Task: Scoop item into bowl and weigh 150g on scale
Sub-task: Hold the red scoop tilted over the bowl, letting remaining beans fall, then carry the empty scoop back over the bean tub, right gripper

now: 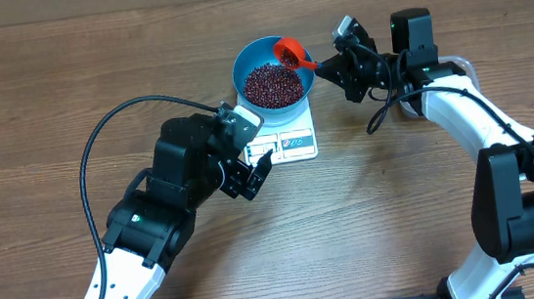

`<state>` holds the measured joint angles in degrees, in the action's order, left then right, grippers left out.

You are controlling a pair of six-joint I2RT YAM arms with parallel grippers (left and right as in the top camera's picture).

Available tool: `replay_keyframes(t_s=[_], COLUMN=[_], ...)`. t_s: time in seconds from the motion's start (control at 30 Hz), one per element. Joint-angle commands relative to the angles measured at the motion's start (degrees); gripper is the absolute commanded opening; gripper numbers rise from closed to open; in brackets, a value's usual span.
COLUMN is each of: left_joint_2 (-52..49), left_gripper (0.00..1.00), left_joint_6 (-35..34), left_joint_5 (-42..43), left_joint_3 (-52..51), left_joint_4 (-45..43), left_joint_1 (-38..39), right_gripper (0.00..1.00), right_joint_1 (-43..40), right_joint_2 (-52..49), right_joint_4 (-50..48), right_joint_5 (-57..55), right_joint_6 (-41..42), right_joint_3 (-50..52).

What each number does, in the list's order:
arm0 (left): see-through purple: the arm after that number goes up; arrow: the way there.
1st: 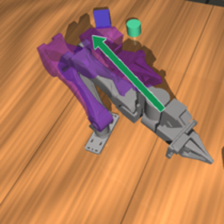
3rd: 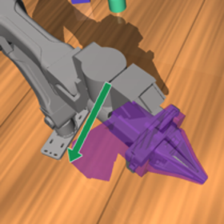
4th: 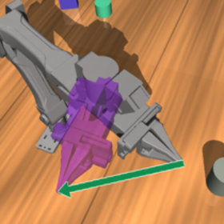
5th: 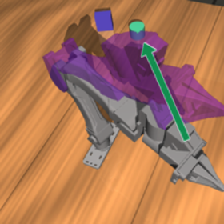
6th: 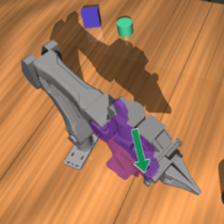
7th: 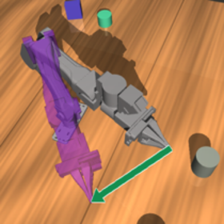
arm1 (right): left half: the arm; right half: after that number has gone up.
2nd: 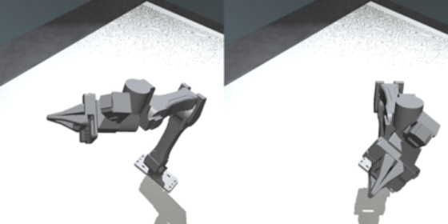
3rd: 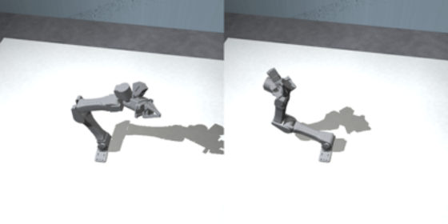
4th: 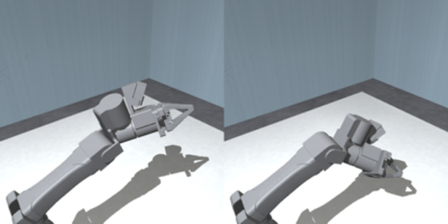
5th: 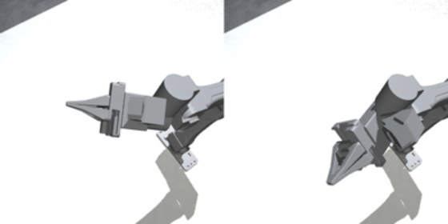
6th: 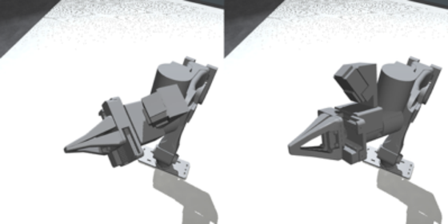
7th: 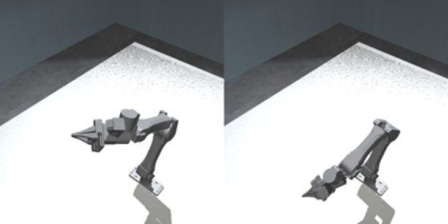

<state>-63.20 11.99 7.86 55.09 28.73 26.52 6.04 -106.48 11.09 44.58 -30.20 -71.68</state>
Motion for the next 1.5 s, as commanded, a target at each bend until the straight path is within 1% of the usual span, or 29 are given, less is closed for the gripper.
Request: replay_keyframes(t_s=[0.0, 0.53, 1.03, 1.1, 1.2, 1.33, 1.47], left_joint_2=[0.57, 0.57, 0.57, 0.57, 0.57, 0.57, 0.57], left_gripper=[1.00, 1.00, 1.00, 1.00, 1.00, 1.00, 1.00], left_joint_6=[-0.85, -0.85, -0.85, -0.85, -0.85, -0.85, -0.85], left_joint_5=[-0.42, -0.42, -0.42, -0.42, -0.42, -0.42, -0.42], left_joint_3=[-0.09, -0.09, -0.09, -0.09, -0.09, -0.09, -0.09], left_joint_4=[-0.02, -0.02, -0.02, -0.02, -0.02, -0.02, -0.02], left_joint_1=[-0.26, -0.26, -0.26, -0.26, -0.26, -0.26, -0.26], right_gripper=[0.04, 0.03, 0.04, 0.04, 0.04, 0.04, 0.04], right_joint_1=[0.22, 0.76, 1.36, 1.36, 1.09, -1.25, -6.86], right_joint_2=[-0.17, -0.17, -0.17, -0.17, -0.15, -0.02, 0.81], right_joint_4=[0.13, 2.69, 2.69, 1.66, 0.17, -2.08, -2.54], right_joint_5=[0.48, 0.44, -0.83, -0.70, 1.51, 10.88, 17.68], right_joint_6=[0.17, 0.31, 1.05, 5.84, 15.61, 25.33, 33.29], right_joint_3=[-0.68, -0.68, -0.68, -0.68, -0.76, -0.83, -0.83])
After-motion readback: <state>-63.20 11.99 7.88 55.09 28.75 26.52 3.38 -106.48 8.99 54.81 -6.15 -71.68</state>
